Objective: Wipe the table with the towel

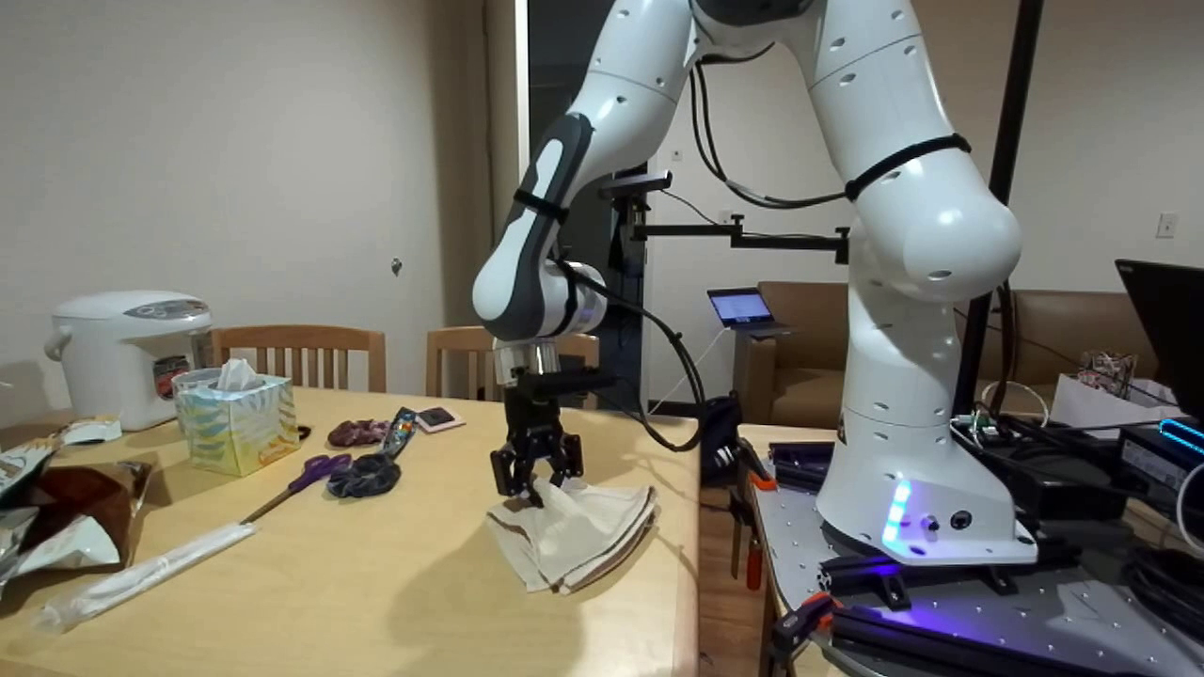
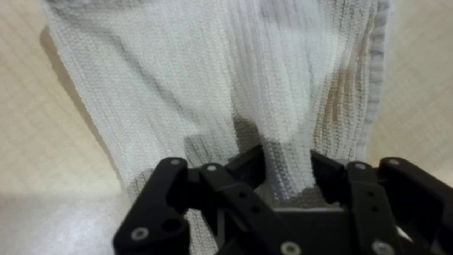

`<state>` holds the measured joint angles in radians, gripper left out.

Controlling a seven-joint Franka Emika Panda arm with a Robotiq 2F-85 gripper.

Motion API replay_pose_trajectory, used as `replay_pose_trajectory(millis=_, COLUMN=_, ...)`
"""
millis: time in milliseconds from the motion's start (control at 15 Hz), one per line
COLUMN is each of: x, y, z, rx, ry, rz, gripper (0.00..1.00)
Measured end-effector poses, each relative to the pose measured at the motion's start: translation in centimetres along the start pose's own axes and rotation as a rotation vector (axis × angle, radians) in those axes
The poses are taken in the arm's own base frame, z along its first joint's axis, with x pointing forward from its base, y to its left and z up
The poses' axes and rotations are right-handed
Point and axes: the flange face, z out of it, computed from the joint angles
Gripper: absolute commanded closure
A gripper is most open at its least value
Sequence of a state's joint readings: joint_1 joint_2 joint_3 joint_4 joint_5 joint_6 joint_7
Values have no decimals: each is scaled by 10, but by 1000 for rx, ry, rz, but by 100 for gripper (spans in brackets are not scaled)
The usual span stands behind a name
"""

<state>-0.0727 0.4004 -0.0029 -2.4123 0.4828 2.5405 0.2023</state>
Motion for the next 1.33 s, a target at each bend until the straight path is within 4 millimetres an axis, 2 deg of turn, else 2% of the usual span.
replay_pose_trajectory(millis=400, x=0, y=0, z=0, rx=0, ry=0, rz=1, gripper=82)
replay_pose_trajectory(millis=467, x=0, y=0, z=0, rx=0, ry=0, rz=1, gripper=95)
replay_pose_trajectory(millis=733, x=5, y=0, z=-2, rx=7, ry=41, rz=7, gripper=95)
replay_pose_trajectory(millis=933, x=19, y=5, z=-10, rx=22, ry=131, rz=41, gripper=95)
replay_pose_trajectory(millis=1333, x=59, y=35, z=-31, rx=45, ry=249, rz=150, gripper=95)
